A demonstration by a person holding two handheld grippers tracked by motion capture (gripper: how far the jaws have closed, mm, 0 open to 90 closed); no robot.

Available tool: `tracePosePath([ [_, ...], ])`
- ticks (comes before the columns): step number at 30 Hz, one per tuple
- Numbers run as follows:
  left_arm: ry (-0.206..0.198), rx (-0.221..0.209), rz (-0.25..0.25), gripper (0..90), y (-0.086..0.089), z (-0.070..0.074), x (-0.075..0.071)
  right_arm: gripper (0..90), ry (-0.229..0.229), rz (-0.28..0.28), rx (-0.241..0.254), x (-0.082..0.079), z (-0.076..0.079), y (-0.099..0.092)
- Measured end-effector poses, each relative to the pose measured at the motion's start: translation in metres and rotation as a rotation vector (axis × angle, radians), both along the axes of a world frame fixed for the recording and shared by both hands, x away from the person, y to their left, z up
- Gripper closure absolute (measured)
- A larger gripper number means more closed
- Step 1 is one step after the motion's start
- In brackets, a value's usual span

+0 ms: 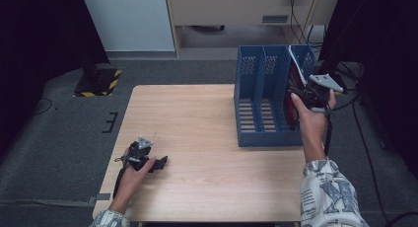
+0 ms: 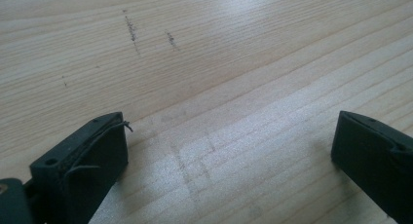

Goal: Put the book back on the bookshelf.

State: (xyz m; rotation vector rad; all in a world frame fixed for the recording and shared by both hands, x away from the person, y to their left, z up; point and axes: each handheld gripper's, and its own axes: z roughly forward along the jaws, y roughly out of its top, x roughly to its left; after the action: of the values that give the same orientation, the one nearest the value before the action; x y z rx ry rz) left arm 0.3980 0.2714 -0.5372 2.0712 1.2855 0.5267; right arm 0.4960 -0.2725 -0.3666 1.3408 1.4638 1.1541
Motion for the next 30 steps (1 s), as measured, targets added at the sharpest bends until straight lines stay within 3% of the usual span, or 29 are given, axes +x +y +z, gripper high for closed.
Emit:
tracePosePath([
  [13,0.0,0.0,0.002,0.0,0.0,0.0,0.0,10.1,0.01,0.08,0.031,-0.017,-0.002,0.002],
  [22,0.0,0.0,0.002,0.0,0.0,0.0,0.0,9.7,0.021,0.107,0.026,-0.024,-0.014,0.007],
  [30,0.0,0.0,0.002,0.0,0.0,0.0,0.0,8.3,0.016,0.117,0.051,-0.03,-0.012,0.008],
])
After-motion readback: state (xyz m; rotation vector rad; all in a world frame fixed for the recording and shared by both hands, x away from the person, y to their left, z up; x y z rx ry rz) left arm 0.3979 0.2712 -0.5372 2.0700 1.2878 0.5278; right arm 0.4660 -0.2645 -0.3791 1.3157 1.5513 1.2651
